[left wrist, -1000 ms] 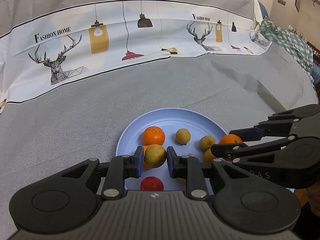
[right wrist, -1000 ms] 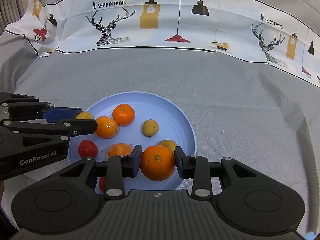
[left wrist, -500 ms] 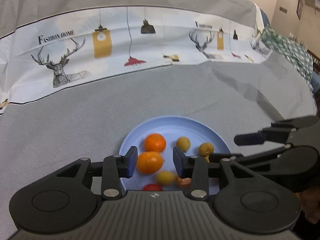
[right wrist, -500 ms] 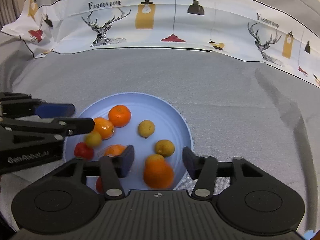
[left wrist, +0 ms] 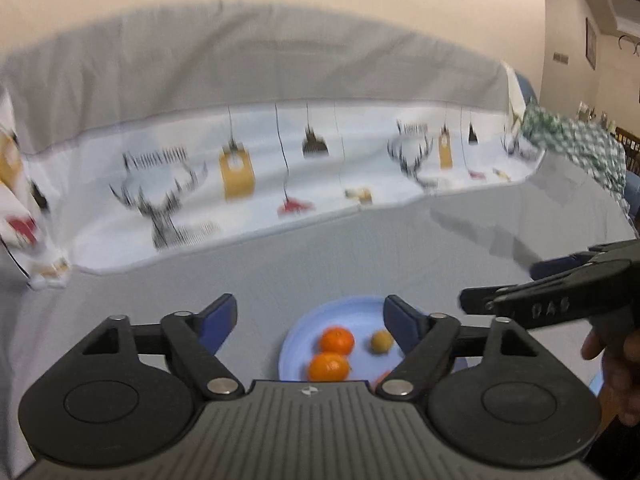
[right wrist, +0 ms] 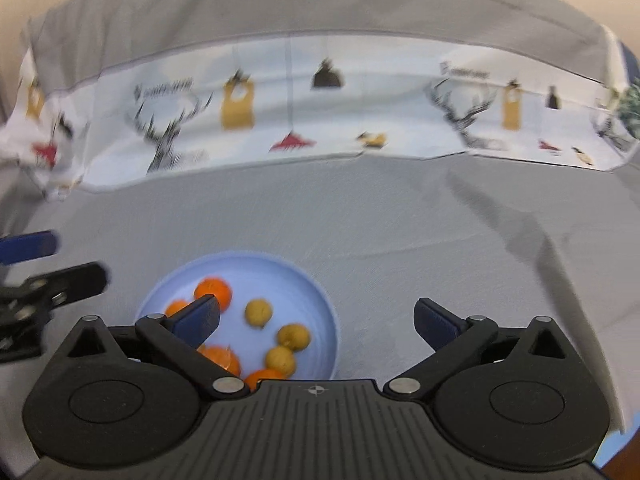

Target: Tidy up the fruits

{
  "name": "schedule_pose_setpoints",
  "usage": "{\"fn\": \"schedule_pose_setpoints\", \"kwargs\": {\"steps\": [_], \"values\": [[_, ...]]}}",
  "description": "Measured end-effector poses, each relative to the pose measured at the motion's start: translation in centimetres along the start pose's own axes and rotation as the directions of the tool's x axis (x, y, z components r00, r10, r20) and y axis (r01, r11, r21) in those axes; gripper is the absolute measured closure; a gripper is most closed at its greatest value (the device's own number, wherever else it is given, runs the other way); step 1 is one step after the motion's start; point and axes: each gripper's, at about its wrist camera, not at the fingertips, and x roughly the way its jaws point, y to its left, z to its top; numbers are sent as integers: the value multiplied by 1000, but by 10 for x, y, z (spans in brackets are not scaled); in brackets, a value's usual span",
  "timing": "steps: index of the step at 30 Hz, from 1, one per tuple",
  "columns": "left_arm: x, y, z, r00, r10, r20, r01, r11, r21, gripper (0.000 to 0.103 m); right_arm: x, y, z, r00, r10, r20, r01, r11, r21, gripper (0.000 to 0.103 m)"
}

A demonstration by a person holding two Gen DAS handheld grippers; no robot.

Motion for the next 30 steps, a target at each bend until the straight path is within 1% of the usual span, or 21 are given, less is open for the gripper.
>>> {"fn": "schedule_pose_setpoints", "kwargs": {"steps": [2, 3, 4, 5, 7, 8, 9, 10, 11, 13, 14, 16, 19, 21, 24, 26, 30], "values": [[-13, 0, 0, 1000, 7, 11, -7, 1000, -24, 18, -14, -9, 0, 1000, -17, 7, 16, 998, 64, 1], [-18, 0, 0, 1000, 9, 3, -9, 999, -48, 18, -20, -11, -1, 1000, -23, 2, 23, 996, 91, 1], [-24, -1, -2, 1000, 28, -9, -29, 997, -78, 18, -26, -12, -4, 1000, -30, -4, 31, 994, 106, 1], [-28, -2, -5, 998, 50, -24, -52, 994, -101, 17, -32, -10, -9, 999, -45, -7, 46, 994, 103, 1], [-31, -8, -12, 992, 98, -82, -109, 985, -131, 10, -42, -2, -20, 998, -65, 6, 64, 996, 55, 1], [-29, -11, -17, 985, 114, -132, -133, 980, -148, 7, -45, 2, -27, 997, -71, 6, 70, 997, 26, 1], [-27, -13, -22, 977, 117, -176, -145, 976, -161, 0, -45, 5, -31, 997, -75, -3, 75, 997, 1, 1], [-22, -14, -28, 968, 110, -224, -150, 974, -170, 0, -43, 7, -36, 997, -77, -18, 77, 997, -22, 1], [-15, -17, -34, 956, 100, -277, -149, 976, -162, 0, -40, 8, -39, 996, -76, -37, 75, 996, -42, 1], [-1, -18, -40, 934, 113, -338, -163, 979, -122, 0, -31, 8, -42, 994, -80, -69, 75, 995, -68, 1], [3, -17, -41, 928, 136, -346, -183, 977, -108, 0, -28, 7, -41, 994, -81, -76, 77, 995, -63, 1], [9, -15, -40, 925, 160, -344, -203, 975, -94, 0, -20, 2, -38, 993, -63, -97, 61, 998, -28, 1], [16, -13, -36, 925, 150, -350, -192, 978, -87, 0, -4, -4, -35, 989, -49, -141, 53, 998, 24, 1], [18, -13, -38, 921, 139, -365, -185, 978, -95, 0, 1, -5, -33, 988, -45, -151, 51, 998, 34, 1], [28, -17, -38, 920, 109, -377, -158, 982, -101, 0, 6, -2, -32, 987, -30, -156, 34, 999, 22, 1], [31, -20, -38, 920, 108, -377, -153, 984, -92, 0, 7, 2, -33, 986, -28, -162, 27, 1000, -7, 1], [34, -21, -39, 919, 95, -382, -146, 984, -107, 0, 8, 8, -35, 986, -31, -163, 22, 998, -56, 1]]}}
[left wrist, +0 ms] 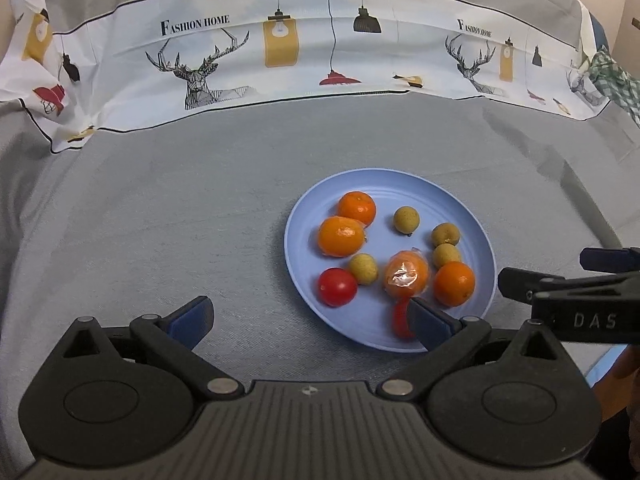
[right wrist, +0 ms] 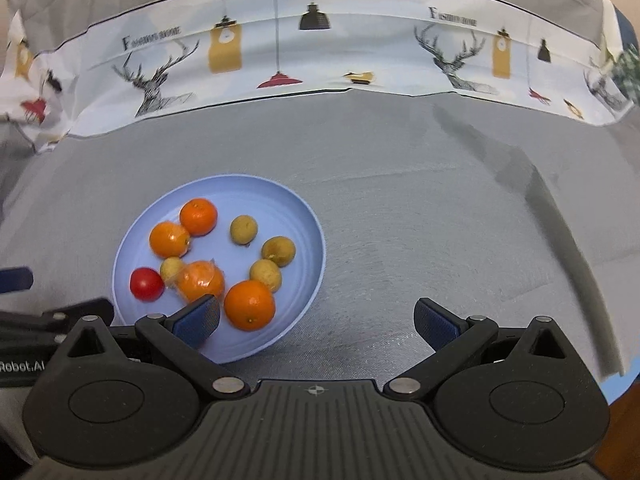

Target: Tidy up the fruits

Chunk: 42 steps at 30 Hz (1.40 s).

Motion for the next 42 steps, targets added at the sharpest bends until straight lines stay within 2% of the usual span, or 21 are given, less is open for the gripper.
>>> {"fn": "schedule_pose_setpoints", "kwargs": {"steps": [42], "values": [[3, -1, -1, 1000, -25, -9, 25, 1000, -12, 0, 10, 6, -1, 1000, 1, -23, -1, 1000, 1, 1]]}}
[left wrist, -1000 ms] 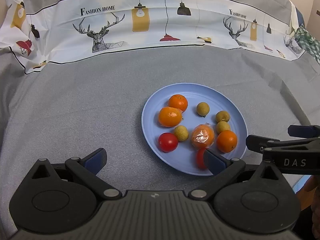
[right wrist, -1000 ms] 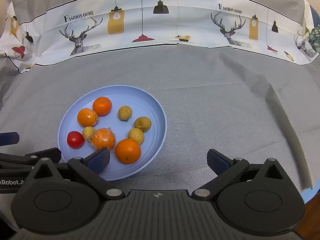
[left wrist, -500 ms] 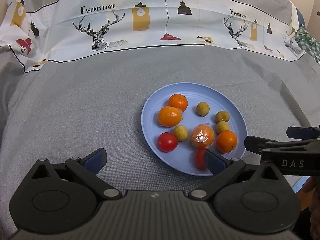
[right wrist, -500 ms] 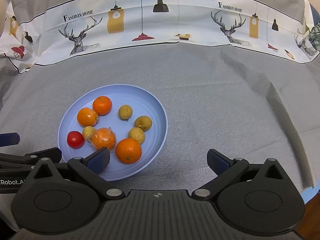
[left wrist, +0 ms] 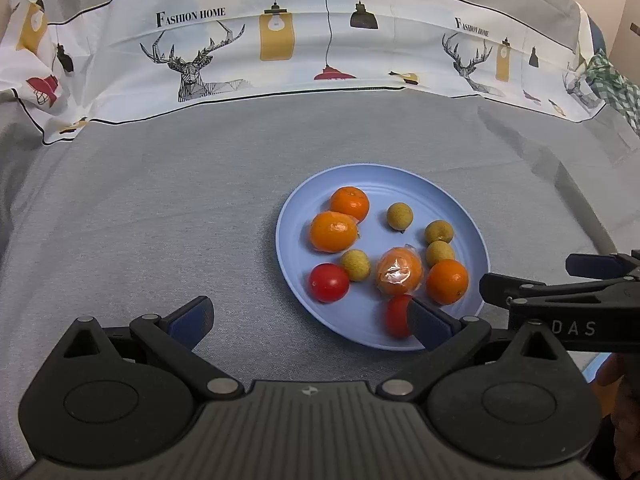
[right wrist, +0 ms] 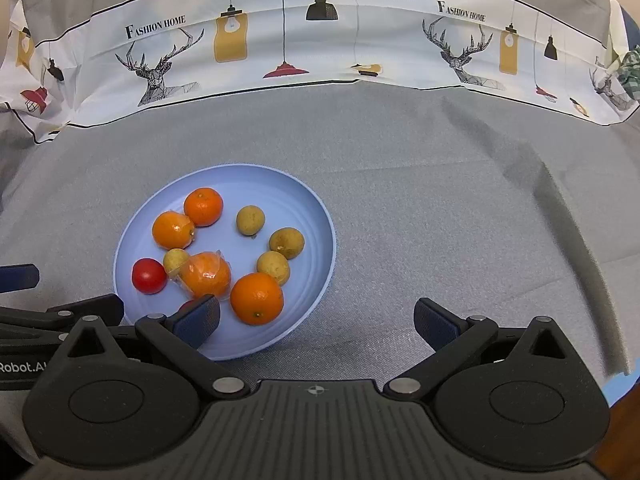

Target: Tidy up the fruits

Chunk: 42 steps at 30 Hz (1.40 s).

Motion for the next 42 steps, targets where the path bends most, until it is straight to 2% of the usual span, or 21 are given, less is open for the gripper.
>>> {"fn": "schedule_pose_setpoints", "kwargs": {"steps": [42], "values": [[1, -2, 4, 999, -40, 4, 40, 999, -27, 0, -3, -5, 4, 1000, -19, 9, 18, 999, 29, 1]]}}
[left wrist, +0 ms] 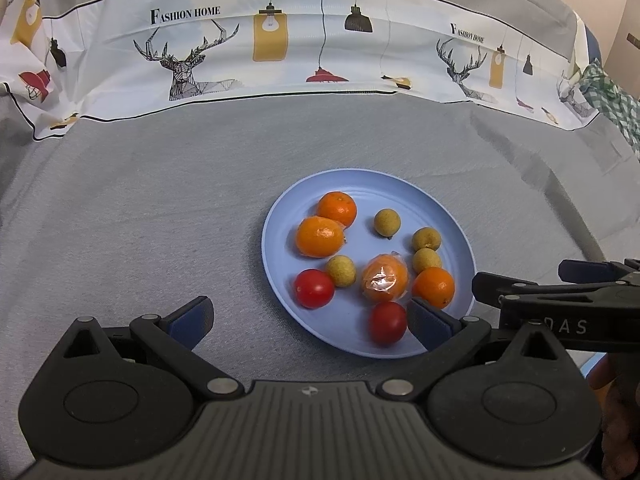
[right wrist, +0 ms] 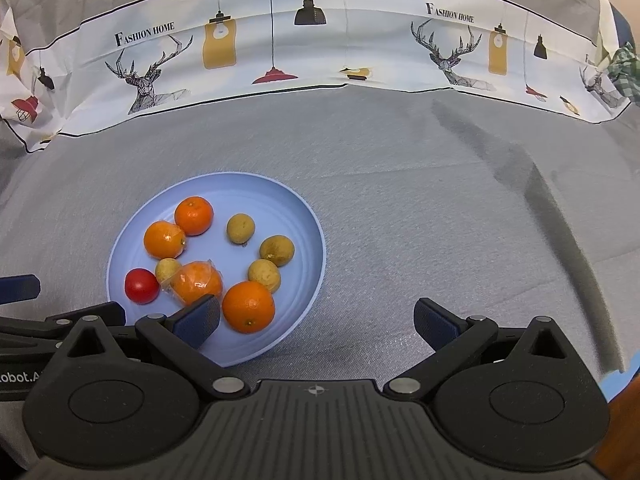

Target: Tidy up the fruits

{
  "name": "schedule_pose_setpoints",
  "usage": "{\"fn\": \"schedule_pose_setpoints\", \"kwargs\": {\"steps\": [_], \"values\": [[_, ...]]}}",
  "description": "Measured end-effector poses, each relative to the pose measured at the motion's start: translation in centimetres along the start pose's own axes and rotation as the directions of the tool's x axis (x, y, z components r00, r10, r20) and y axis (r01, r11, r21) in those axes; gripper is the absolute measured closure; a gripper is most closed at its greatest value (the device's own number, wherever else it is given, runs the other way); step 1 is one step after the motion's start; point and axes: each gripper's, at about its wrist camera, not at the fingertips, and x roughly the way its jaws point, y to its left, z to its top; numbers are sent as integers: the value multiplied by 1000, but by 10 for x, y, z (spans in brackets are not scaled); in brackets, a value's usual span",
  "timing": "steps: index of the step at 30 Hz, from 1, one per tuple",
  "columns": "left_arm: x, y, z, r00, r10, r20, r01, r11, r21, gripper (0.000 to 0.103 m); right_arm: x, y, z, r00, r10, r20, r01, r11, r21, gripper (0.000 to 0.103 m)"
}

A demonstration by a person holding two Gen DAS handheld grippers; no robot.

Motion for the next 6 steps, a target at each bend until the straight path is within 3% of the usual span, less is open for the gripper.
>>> {"fn": "schedule_pose_setpoints", "kwargs": {"steps": [6], "values": [[-5, -1, 2, 1000, -7, 26, 7, 1000, 10, 0, -1, -5, 4, 999, 32, 3, -32, 999, 33, 1]]}}
